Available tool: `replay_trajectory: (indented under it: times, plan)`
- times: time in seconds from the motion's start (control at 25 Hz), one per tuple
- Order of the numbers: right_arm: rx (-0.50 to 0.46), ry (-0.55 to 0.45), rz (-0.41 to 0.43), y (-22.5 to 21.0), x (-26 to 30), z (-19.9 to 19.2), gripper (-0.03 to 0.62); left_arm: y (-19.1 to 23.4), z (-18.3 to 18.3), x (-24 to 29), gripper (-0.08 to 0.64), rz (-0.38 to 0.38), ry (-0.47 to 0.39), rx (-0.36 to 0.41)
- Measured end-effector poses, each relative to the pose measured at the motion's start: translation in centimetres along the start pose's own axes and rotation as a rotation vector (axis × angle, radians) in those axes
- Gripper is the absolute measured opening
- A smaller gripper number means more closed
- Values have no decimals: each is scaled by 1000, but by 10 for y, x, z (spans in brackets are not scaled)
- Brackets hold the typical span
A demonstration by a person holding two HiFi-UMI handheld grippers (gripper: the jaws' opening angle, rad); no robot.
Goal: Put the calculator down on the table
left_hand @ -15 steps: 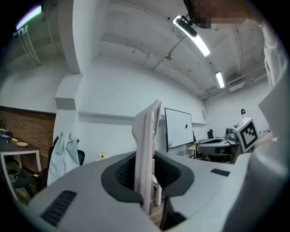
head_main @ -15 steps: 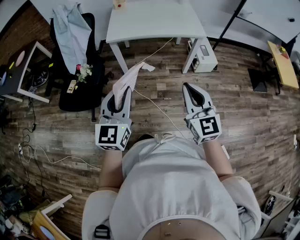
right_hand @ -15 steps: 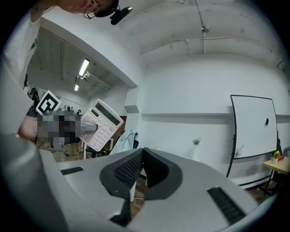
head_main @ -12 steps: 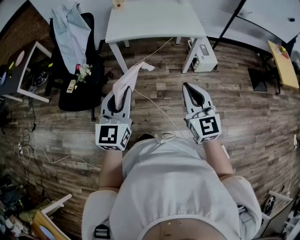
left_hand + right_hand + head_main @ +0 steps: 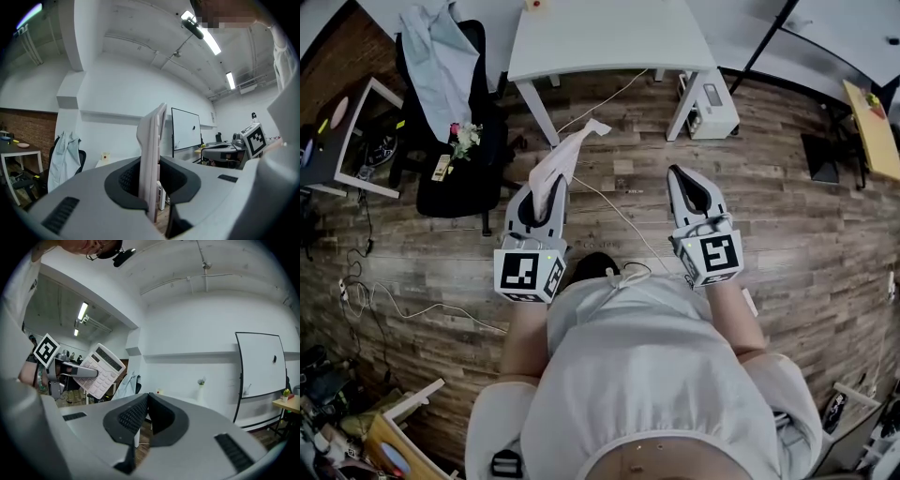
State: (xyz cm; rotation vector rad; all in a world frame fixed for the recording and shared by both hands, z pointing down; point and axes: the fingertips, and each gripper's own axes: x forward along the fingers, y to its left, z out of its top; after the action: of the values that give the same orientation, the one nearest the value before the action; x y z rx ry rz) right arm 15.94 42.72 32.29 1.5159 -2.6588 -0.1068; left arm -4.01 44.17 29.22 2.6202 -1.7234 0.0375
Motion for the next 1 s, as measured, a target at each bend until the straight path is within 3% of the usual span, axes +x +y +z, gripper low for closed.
replay_trajectory:
  times: [0.48,1.0]
  plan:
    - [43,49,-19,-33,73,-27,5,45,-23,68,84,7,62,-10]
    - [41,97,-119,-91,277,-12,5,180,-9,245,84,-105,56,-57]
